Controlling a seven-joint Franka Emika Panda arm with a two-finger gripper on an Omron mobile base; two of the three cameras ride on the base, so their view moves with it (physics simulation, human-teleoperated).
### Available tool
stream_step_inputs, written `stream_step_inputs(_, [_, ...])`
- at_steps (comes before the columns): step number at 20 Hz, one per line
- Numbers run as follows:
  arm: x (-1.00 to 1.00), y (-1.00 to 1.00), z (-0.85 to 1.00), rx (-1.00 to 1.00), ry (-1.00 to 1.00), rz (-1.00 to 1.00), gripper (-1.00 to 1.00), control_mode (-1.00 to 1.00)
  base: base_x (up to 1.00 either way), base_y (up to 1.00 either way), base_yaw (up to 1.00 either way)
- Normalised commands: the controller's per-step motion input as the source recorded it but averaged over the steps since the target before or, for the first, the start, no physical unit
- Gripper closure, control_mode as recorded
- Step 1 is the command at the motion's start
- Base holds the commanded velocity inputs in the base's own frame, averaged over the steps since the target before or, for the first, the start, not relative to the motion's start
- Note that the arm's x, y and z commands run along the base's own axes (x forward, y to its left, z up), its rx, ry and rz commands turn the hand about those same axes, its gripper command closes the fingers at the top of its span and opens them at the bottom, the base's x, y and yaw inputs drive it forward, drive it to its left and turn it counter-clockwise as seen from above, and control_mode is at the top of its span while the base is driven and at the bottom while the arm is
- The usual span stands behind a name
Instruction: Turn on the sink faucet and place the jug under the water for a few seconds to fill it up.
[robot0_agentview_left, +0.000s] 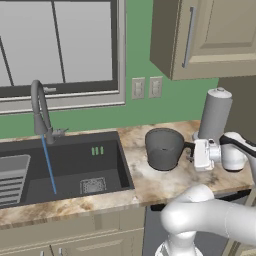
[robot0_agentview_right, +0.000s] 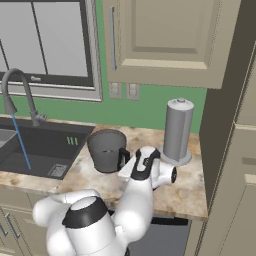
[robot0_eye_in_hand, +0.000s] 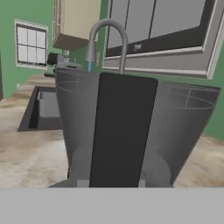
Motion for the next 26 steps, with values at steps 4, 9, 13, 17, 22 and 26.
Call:
stream_step_inputs(4, [-0.26,0.31,0.23,0.00,-0.11,0.03,1.00,-1.00,0.00,0.00,0.00])
stream_step_inputs(9, [-0.20,0.60,0.47,-0.06,-0.15,0.03,1.00,-1.00,0.00,0.00,0.00])
stream_step_inputs(13, [0.00,0.75,0.29,-0.06,-0.02,0.03,1.00,-1.00,0.00,0.00,0.00])
stream_step_inputs(17, [0.15,0.87,0.02,-0.05,0.08,0.04,1.00,-1.00,0.00,0.00,0.00])
stream_step_inputs(22, [0.25,0.76,0.01,-0.03,0.09,0.07,1.00,-1.00,0.00,0.00,0.00])
stream_step_inputs(26, [0.18,0.74,0.00,-0.02,0.05,0.06,1.00,-1.00,0.00,0.00,0.00])
